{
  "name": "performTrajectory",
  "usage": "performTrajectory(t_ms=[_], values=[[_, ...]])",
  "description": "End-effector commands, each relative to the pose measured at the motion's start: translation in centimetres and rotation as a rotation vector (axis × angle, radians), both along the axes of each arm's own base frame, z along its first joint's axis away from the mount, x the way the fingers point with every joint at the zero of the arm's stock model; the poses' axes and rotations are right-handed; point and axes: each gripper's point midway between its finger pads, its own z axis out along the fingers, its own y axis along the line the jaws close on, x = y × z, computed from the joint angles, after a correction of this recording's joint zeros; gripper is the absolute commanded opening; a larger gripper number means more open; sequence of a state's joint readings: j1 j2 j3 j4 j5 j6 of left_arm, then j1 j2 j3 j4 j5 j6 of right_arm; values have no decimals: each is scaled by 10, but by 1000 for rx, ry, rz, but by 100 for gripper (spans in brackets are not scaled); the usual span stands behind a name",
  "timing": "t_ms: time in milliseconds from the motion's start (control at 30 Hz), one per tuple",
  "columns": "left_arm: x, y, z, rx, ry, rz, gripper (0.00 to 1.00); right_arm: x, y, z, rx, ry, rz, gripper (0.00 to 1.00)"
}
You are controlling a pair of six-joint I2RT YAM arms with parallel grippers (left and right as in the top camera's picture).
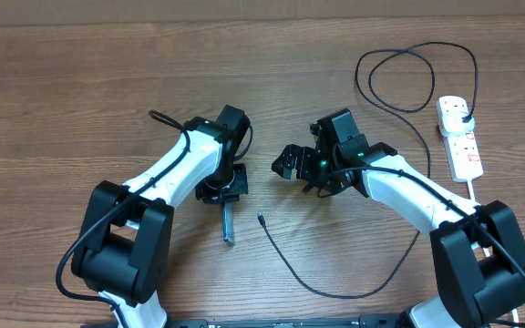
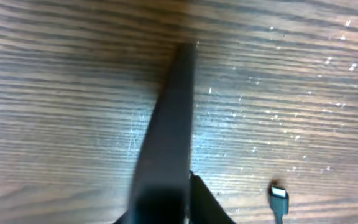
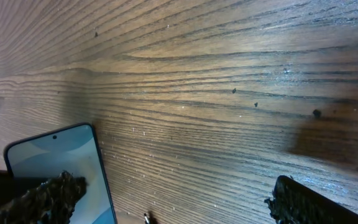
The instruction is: Plug charger to phone and switch on socket
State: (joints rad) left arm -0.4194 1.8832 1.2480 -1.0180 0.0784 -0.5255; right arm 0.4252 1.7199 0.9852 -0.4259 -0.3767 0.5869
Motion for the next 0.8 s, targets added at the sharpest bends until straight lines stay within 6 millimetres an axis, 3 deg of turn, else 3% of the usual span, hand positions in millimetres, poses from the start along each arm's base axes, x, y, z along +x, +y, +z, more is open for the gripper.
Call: performTrajectory(t_ms=[0, 500, 633, 767], values=[[18, -8, 15, -14, -60, 4, 6, 0, -2, 0, -7, -14, 3, 100], [20, -10, 16, -22, -67, 3, 4, 6, 0, 3, 5, -42, 1, 100], [17, -11, 16, -29, -56, 4, 20, 2, -2, 1, -4, -19, 1, 100], [13, -9, 16, -22, -41, 4, 21, 1, -2, 0, -6, -17, 1, 100]])
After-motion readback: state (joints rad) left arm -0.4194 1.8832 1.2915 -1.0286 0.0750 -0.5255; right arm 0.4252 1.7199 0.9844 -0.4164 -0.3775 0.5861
